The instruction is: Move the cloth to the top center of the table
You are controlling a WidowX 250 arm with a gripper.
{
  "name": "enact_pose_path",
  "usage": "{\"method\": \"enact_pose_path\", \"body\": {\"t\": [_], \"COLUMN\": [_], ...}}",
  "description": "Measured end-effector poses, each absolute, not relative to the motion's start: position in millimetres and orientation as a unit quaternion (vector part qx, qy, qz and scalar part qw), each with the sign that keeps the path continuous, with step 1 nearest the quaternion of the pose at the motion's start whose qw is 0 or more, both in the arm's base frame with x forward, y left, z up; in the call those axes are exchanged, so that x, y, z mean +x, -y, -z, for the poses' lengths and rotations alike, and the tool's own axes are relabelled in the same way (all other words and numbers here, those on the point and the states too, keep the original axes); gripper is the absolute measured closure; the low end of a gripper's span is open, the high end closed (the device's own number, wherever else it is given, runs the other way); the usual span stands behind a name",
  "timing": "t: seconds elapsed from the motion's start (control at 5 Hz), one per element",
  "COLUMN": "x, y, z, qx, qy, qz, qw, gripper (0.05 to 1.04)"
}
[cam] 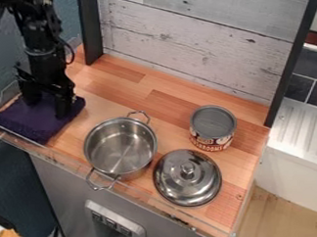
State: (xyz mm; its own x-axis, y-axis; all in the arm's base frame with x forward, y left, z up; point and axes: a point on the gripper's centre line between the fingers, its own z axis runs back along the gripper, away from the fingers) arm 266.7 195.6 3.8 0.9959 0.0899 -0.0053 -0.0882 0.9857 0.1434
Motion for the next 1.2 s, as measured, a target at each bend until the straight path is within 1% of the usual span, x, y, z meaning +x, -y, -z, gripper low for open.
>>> {"method": "enact_pose_path", "body": {"t": [0.2,0.4,0.6,0.8,1.0,1.2], "x": [278,300,330,357,380,393], "y": [-189,-165,-118,-97,-88,-79], "z": [-3,-4,-3,-2,-1,-2], "qx": [0.066,0.038,0.009,-0.008,-0.012,-0.013], "qy": [-0.002,0.019,0.026,0.034,0.041,0.045], "qz": [-0.038,-0.043,-0.02,-0.01,-0.009,-0.007], "qw": [0.997,0.998,0.999,0.999,0.999,0.999], "gripper": [0.082,0.082,0.082,0.082,0.082,0.082]}}
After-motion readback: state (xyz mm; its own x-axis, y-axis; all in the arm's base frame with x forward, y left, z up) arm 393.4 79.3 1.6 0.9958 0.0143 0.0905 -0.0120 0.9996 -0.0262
